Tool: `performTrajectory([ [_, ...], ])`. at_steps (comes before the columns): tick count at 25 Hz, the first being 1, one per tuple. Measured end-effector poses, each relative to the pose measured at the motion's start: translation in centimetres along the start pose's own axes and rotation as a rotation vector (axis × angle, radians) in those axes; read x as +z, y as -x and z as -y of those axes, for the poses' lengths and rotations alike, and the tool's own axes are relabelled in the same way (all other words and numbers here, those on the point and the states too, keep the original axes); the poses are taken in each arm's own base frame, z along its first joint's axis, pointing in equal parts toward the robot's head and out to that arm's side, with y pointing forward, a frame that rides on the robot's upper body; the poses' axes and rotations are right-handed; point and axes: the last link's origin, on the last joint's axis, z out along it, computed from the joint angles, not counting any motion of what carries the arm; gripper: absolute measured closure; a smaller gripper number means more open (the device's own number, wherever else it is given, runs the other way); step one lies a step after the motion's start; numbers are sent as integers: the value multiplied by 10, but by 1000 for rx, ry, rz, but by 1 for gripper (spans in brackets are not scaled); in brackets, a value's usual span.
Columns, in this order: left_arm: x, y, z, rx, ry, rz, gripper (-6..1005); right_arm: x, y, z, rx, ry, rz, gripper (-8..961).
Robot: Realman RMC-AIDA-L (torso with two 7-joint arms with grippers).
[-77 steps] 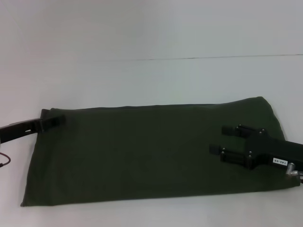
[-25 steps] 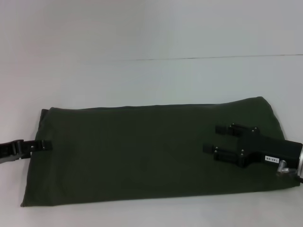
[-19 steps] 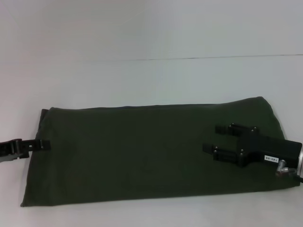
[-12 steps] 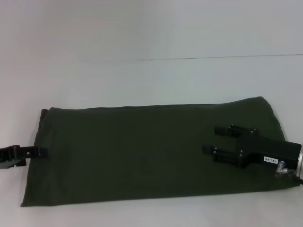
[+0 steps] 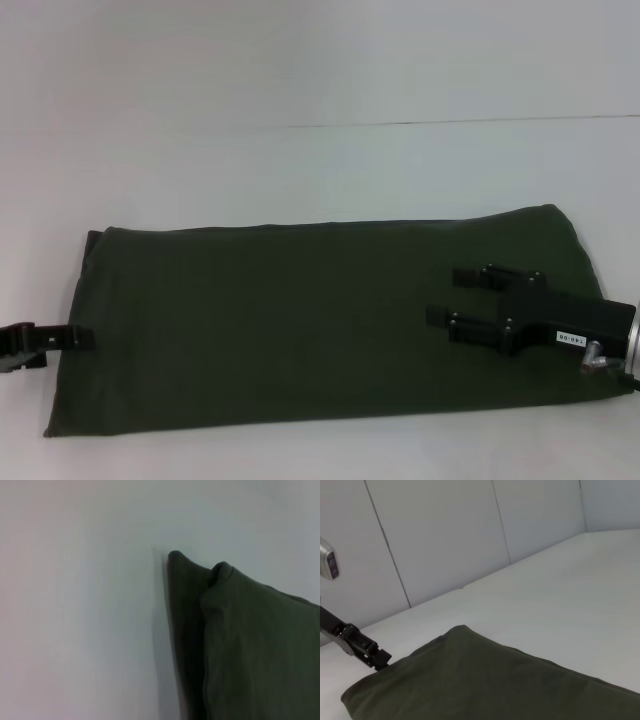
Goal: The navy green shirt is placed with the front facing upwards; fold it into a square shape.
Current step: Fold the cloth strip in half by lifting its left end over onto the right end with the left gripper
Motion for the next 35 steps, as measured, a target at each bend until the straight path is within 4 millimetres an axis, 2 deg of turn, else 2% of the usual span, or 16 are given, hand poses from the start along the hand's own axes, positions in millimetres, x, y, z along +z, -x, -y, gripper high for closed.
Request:
performTrajectory([
  [35, 16, 4, -13, 1, 48, 62, 118, 1, -1, 3, -2, -21, -10, 155],
])
